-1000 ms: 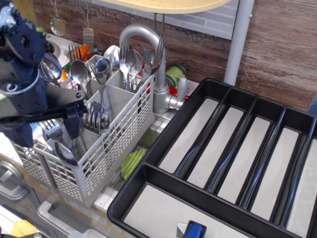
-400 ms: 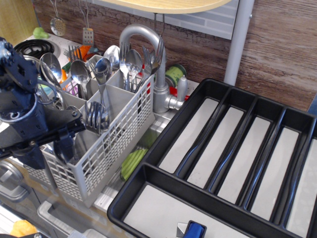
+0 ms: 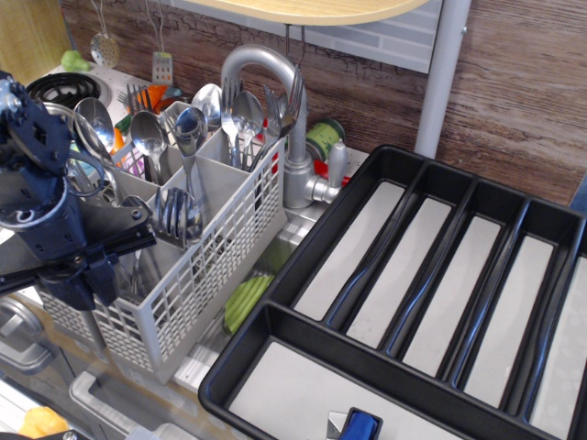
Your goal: Put big spoon from basket to tray
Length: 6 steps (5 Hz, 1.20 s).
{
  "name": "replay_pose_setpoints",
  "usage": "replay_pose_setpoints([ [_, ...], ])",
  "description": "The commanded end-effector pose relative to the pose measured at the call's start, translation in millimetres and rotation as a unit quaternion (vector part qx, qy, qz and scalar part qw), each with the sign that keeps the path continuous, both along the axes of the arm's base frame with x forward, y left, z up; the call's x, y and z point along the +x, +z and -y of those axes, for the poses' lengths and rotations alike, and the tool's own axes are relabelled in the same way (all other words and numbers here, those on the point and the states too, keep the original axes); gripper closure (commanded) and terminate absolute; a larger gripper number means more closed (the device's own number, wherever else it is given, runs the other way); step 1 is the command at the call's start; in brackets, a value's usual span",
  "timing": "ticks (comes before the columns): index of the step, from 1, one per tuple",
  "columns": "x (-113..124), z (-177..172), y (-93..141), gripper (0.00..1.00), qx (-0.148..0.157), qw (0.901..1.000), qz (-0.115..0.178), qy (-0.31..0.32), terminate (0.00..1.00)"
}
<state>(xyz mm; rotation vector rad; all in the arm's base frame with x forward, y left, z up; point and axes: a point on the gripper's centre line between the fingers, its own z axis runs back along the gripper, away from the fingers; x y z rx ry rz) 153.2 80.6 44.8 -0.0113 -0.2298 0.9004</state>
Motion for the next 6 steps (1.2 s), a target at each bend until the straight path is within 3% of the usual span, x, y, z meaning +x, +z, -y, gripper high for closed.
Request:
replay_pose_setpoints([
  [1,5,6,20,1.00,0.035,0.9986,-0.001,-0.040,0.00],
  [3,12,12,70,1.00,0.071,0.9859,-0.057,-0.141,0.00],
  [4,15,17,92,1.00,0.054,0.9775,-0.083,-0.186,0.00],
  [6,33,42,147,1.00,0.033,0.9537,-0.168,-0.247,0.00],
])
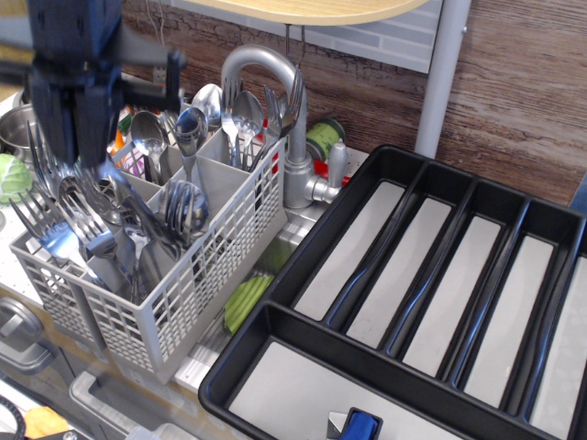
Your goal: Put big spoon from basket to tray
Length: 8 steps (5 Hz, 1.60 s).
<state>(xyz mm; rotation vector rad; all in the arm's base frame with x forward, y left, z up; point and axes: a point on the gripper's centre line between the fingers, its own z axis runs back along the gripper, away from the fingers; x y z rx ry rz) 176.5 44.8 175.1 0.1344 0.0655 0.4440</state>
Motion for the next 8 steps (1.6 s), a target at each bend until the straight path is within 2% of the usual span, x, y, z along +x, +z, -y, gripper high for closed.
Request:
replay_pose_setpoints([
  [1,16,19,36,1.00,0.025,0.9980,-0.038,-0.044,0.00],
  [2,13,34,48,1.00,0.034,0.9967,-0.053,-0.050,0.00],
  [3,35,62,45,1.00,0.052,0.9969,-0.044,-0.039,0.00],
  [4,52,93,32,1.00,0.105,0.9929,-0.006,-0.056,0.00],
  [5,63,116,16,1.00,0.162,0.9796,0.027,-0.116,0.00],
  [6,80,131,4,1.00,0.178,0.9718,0.050,-0.147,0.00],
  [7,98,131,-10,1.00,0.116,0.9783,0.057,-0.162,0.00],
  [8,109,134,-19,1.00,0.094,0.9781,0.057,-0.176,0.00],
])
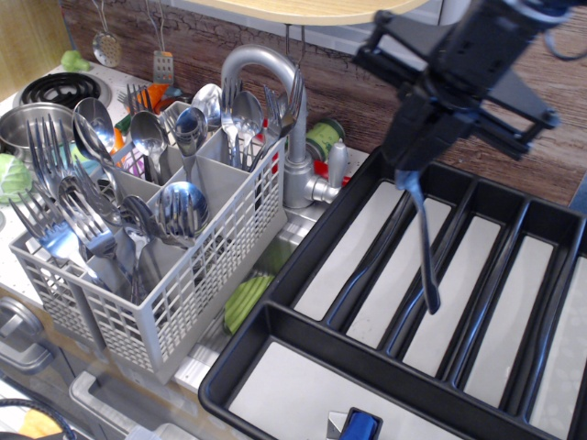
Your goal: Put big spoon from basket to tray
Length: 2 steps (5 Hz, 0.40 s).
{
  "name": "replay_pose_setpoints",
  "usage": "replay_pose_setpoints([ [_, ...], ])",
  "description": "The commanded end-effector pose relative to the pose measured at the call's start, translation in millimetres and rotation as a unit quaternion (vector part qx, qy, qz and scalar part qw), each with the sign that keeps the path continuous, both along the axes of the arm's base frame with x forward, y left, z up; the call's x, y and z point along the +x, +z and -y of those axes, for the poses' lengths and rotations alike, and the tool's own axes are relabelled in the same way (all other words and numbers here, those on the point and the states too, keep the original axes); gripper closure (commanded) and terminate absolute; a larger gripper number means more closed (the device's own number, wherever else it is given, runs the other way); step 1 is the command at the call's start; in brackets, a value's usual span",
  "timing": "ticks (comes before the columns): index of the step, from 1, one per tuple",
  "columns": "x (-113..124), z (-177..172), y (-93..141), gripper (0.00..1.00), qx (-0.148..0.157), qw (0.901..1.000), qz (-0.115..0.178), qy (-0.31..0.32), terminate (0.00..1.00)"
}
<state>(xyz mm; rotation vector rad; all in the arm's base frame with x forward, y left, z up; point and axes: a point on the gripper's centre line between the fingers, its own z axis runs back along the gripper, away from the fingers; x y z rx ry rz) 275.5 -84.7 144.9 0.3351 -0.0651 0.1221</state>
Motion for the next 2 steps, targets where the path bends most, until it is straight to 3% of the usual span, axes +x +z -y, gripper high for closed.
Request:
replay_pose_setpoints([
  [1,17,7,-7,1.00,-0.035,0.9989,0.025,-0.018,0.00],
  [2,26,4,-25,1.00,-0.070,0.9975,0.008,-0.007,1.00],
])
